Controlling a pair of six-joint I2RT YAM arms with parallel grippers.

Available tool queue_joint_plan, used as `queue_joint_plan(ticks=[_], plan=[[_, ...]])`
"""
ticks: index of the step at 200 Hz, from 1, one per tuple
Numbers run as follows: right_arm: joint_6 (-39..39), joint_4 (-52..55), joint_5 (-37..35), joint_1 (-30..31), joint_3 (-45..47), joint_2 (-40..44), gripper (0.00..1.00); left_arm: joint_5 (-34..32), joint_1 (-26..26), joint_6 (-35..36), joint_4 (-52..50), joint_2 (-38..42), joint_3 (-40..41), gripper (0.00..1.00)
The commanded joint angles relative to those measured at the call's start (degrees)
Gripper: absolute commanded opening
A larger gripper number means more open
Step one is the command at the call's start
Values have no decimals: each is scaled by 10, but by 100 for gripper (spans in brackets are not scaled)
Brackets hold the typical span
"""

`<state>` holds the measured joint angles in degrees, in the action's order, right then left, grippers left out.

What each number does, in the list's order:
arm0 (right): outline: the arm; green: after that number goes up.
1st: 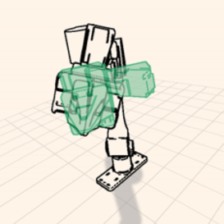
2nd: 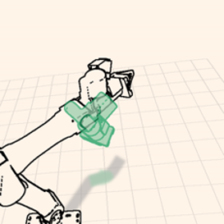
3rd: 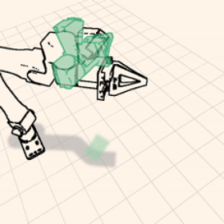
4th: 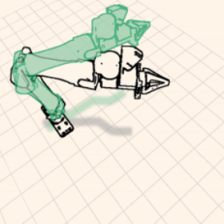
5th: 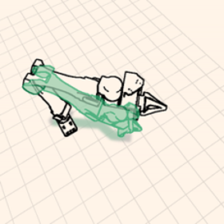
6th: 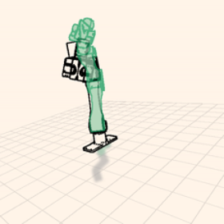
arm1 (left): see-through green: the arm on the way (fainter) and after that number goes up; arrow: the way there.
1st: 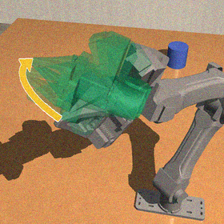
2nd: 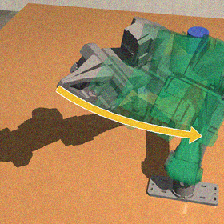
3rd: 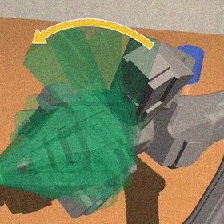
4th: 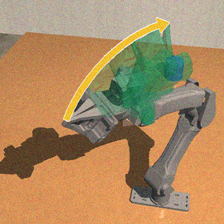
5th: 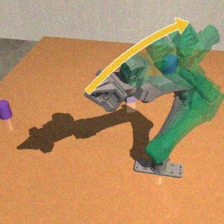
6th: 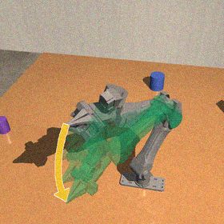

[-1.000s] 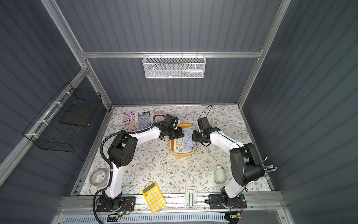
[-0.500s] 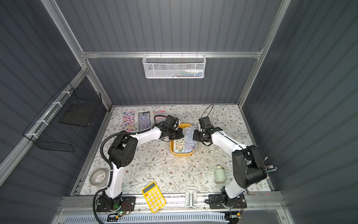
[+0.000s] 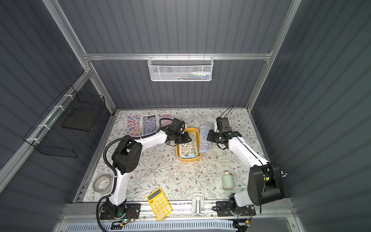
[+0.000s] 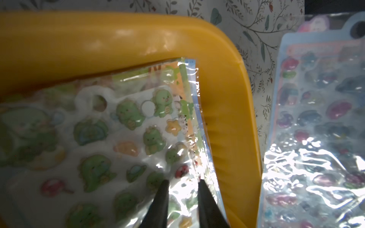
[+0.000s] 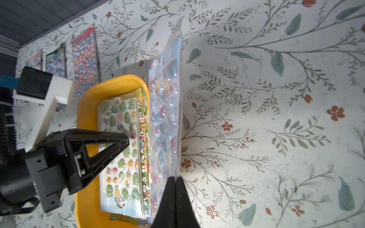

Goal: Take the stickers out of the storage box
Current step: Pick up the sticker from the storage box.

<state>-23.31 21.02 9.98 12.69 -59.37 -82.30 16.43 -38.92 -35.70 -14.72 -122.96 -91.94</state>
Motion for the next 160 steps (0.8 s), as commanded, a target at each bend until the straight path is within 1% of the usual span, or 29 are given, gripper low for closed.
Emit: queue_joint_plan(ticks=[1,25,48,49,55,58,60,76,91,119,156,160], plan=[[2,-5,34,0,-29,20,0,8,3,16,0,52,-44,42],[3,5,58,0,-56,26,0,-2,2,35,11,91,-52,69],[-5,8,86,1,-77,27,0,-19,2,65,25,132,-44,86],[-5,8,98,1,-78,27,0,-19,2,67,25,134,-44,87],[-10,7,113,3,-81,26,0,-19,3,75,29,143,-42,91],[-12,6,121,5,-84,26,0,-20,3,79,31,147,-40,97],[-13,6,125,6,-86,26,0,-20,3,82,32,150,-39,99],[-16,6,148,20,-97,24,0,-21,8,95,32,168,-33,100],[-14,10,152,43,-110,22,0,-23,22,92,37,185,-18,100],[-18,2,175,74,-127,14,0,1,62,65,78,232,48,100],[-40,-20,197,85,-134,-3,0,20,102,67,94,288,105,99],[-44,-26,198,85,-134,-3,0,41,106,67,99,292,125,98]])
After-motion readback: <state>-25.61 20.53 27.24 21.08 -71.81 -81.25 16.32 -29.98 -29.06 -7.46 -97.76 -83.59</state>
